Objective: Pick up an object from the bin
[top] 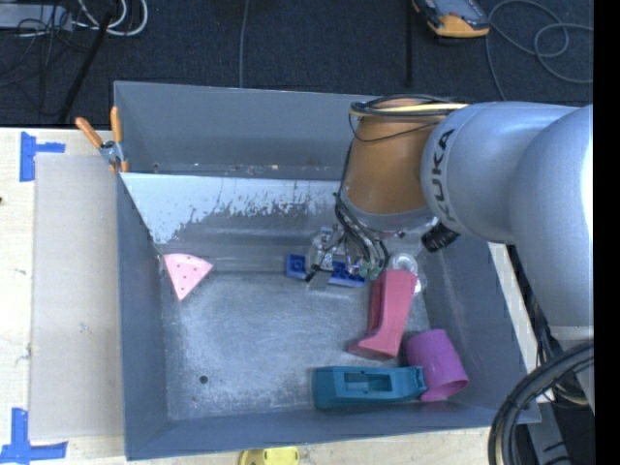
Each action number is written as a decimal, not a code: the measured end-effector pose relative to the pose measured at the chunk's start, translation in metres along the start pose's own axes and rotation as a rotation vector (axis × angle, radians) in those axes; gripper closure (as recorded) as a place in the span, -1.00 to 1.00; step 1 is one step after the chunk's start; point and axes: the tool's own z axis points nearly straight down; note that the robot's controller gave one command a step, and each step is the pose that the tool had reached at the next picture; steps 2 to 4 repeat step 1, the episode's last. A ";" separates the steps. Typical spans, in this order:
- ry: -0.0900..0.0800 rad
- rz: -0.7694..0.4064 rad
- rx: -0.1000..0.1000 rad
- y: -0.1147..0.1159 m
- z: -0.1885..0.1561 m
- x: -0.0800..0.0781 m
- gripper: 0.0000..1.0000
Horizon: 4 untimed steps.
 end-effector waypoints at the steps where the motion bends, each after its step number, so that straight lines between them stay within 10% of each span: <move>1: -0.001 -0.001 0.000 0.000 -0.049 0.000 1.00; 4: -0.001 -0.001 0.000 0.000 -0.049 0.000 1.00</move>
Offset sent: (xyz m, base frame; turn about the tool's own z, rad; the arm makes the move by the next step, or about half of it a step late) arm 0.0000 -0.0002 0.0240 0.0000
